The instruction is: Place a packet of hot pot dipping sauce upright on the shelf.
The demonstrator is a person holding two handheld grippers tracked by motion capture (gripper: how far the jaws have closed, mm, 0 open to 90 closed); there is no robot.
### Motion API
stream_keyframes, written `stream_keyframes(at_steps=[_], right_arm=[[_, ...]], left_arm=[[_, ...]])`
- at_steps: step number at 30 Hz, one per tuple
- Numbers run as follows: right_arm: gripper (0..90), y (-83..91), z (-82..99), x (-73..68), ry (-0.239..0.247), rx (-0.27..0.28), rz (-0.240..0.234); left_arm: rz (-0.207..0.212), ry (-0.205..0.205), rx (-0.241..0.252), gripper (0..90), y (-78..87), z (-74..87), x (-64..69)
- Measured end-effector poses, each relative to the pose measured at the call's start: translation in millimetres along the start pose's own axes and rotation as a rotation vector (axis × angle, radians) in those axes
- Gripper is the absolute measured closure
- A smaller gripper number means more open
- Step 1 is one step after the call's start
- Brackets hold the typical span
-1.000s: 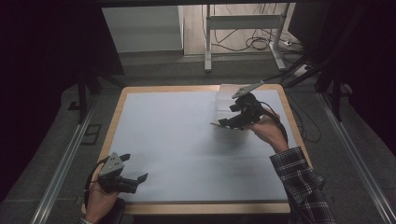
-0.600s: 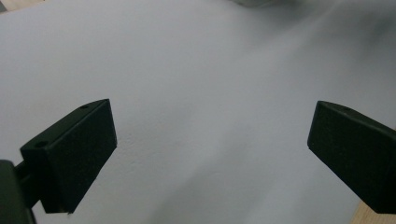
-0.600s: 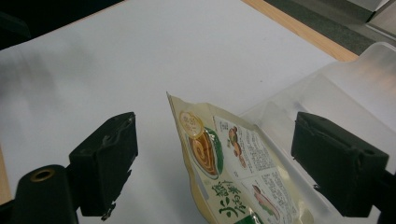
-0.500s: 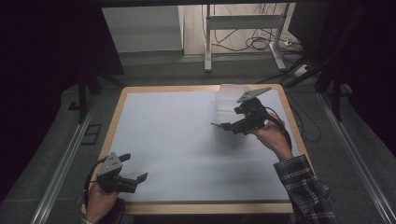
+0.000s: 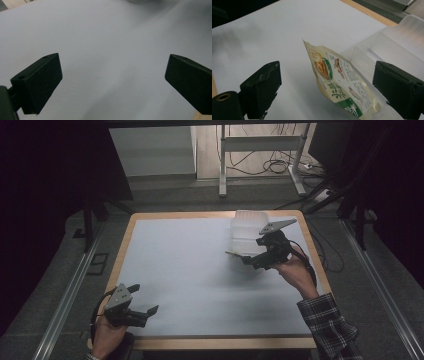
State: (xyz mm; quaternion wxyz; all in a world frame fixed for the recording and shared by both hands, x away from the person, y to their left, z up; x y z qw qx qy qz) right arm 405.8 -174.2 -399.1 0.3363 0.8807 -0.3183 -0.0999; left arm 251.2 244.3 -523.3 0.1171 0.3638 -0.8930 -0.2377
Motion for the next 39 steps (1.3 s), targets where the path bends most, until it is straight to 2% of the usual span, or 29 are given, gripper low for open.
stream_keyframes(at_steps=[25,39], right_arm=[[0.3,19.9,23.7,-3.3,-0.007,0.033,0.051],[0.0,34.4,41.6,-1.6,-0.045,0.061,0.083]], left_arm=[[-0.001,-0.015,-0.014,0.9,-1.7,0.0,1.8],[-0.007,-0.021,-0.016,0.9,-2.1,-0.1,2.2]])
Point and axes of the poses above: each handheld gripper's, and its own axes: y roughly backward along the jaws, z roughly out of its underside, x roughly to its right, the point moved 2 cm from there along -y, roughly forward along the jaws, and after that the axes turned 5 degrees about z, right-handed, at the moved point
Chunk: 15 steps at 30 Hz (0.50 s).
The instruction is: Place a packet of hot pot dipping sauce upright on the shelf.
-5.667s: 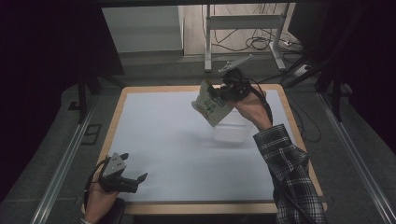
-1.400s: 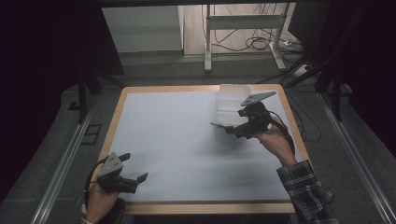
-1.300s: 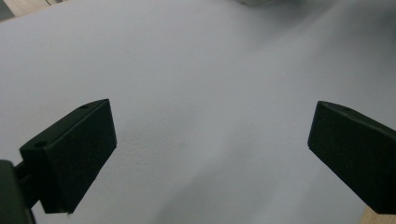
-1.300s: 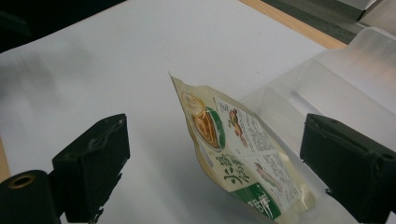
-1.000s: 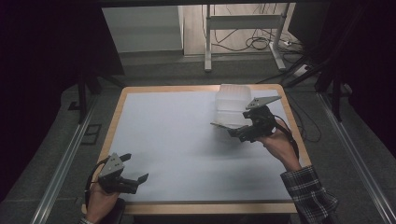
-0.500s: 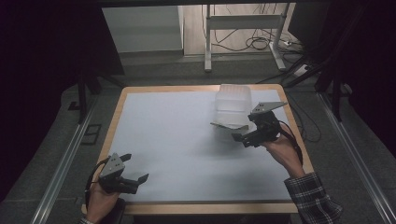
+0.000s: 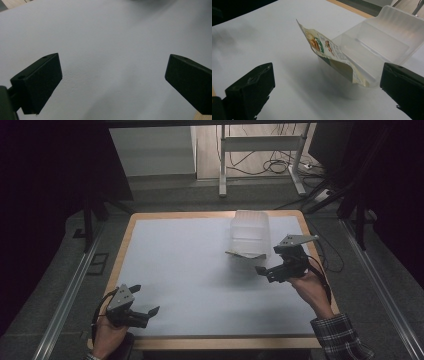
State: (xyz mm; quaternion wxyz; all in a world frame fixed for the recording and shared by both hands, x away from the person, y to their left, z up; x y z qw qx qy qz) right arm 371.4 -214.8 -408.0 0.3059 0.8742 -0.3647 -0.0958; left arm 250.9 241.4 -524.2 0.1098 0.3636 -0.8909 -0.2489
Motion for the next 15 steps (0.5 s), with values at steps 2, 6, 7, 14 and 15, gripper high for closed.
stream_keyframes(at_steps=[2,6,7,14,15], right_arm=[[0.0,1.5,3.5,-0.1,-0.006,0.004,0.004],[0.0,4.8,10.3,-1.3,-0.006,0.006,0.018],[0.0,5.2,11.3,-1.5,-0.007,0.009,0.016],[0.0,11.6,19.3,-3.6,-0.014,0.025,0.032],[0.0,12.3,21.2,-3.9,-0.011,0.024,0.036]], left_arm=[[-0.001,0.001,0.001,0.8,0.1,0.0,-0.1],[-0.001,0.0,0.002,0.9,0.2,0.0,0.0],[-0.002,0.0,0.002,0.9,0.2,0.0,0.0],[-0.001,-0.002,0.0,0.9,-0.3,-0.1,0.4],[-0.001,-0.002,0.0,0.9,-0.3,-0.1,0.4]])
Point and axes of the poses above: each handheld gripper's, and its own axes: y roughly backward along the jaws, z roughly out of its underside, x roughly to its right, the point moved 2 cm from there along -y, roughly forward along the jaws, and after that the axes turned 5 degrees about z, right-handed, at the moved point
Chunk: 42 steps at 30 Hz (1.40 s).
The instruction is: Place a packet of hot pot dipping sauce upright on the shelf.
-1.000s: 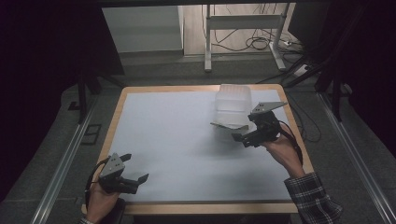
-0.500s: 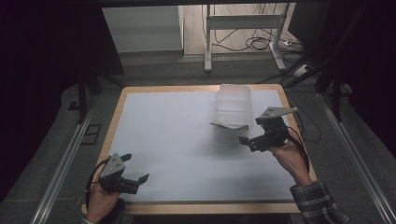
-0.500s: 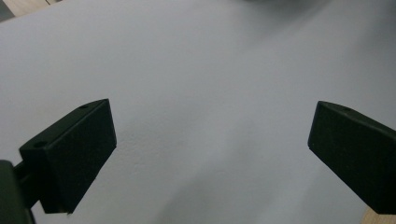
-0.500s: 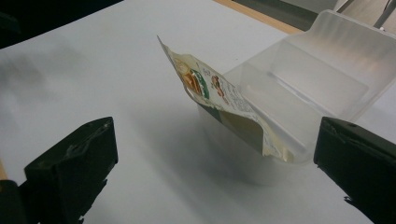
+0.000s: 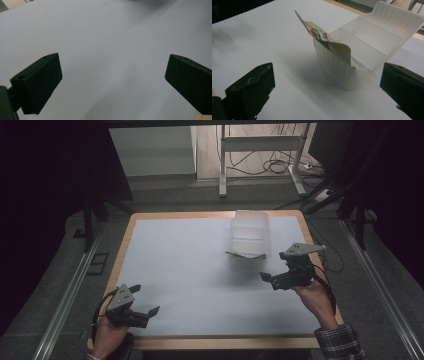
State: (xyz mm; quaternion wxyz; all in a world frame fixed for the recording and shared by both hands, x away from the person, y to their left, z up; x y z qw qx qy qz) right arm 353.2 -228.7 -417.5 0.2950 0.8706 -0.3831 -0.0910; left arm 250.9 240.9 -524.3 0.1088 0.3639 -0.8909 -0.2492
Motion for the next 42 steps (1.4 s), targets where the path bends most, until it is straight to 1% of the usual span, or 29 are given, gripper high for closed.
stream_keyframes(at_steps=[3,6,11,19,26,30,34,37,42], right_arm=[[0.0,2.0,4.5,-1.3,-0.001,-0.001,0.012],[0.0,4.0,9.1,-2.1,-0.008,0.005,0.014],[0.0,6.8,16.7,-4.4,-0.005,0.007,0.028],[0.4,9.2,32.6,-8.7,-0.019,0.004,0.028],[0.6,12.9,45.3,-8.7,-0.04,0.006,0.028],[0.6,17.1,51.3,-7.2,-0.045,0.01,0.043],[0.4,23.4,56.2,-6.2,-0.034,0.008,0.073],[0.0,27.9,59.5,-5.9,-0.035,0.009,0.098],[0.0,34.8,64.6,-6.5,-0.042,0.01,0.111]], left_arm=[[0.001,0.0,0.001,0.8,-0.1,0.0,0.2],[0.001,-0.001,0.001,0.8,0.0,-0.1,0.3],[0.001,-0.002,0.001,0.8,-0.3,-0.2,0.7],[0.001,-0.005,-0.001,0.8,-0.5,-0.3,1.0],[0.003,-0.007,-0.001,0.8,-0.5,-0.4,1.3],[0.003,-0.008,-0.001,0.8,-0.6,-0.5,1.6],[0.003,-0.01,-0.001,0.8,-0.6,-0.6,1.7],[0.005,-0.009,0.0,0.8,-0.6,-0.7,1.9],[0.006,-0.011,0.0,0.8,-0.7,-0.8,2.1]])
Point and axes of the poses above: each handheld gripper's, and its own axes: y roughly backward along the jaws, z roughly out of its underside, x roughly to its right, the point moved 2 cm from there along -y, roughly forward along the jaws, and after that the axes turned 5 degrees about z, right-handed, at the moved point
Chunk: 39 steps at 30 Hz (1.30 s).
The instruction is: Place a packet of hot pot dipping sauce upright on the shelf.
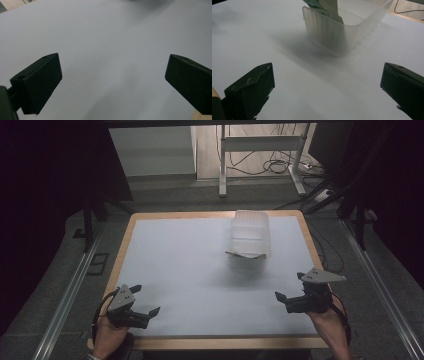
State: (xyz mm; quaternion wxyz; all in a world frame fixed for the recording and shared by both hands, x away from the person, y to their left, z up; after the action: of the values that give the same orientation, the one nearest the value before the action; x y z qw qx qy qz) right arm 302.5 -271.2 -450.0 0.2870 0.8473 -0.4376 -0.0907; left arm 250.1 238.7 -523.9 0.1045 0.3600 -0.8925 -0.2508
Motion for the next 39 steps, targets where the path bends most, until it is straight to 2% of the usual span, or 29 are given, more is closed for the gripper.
stream_keyframes(at_steps=[9,23,28,39], right_arm=[[0.0,12.2,11.5,1.9,-0.009,0.014,0.027],[0.0,18.1,37.2,9.4,-0.043,0.013,0.072],[0.0,17.9,44.7,11.2,-0.035,-0.005,0.1],[0.0,14.9,58.1,16.4,-0.034,-0.04,0.126]], left_arm=[[0.005,0.004,0.001,0.8,-0.1,0.0,0.1],[0.005,0.003,-0.004,0.8,-0.6,0.3,0.1],[0.006,0.0,-0.008,0.8,-1.1,0.3,0.3],[0.008,-0.002,-0.011,0.8,-1.7,0.7,0.4]])
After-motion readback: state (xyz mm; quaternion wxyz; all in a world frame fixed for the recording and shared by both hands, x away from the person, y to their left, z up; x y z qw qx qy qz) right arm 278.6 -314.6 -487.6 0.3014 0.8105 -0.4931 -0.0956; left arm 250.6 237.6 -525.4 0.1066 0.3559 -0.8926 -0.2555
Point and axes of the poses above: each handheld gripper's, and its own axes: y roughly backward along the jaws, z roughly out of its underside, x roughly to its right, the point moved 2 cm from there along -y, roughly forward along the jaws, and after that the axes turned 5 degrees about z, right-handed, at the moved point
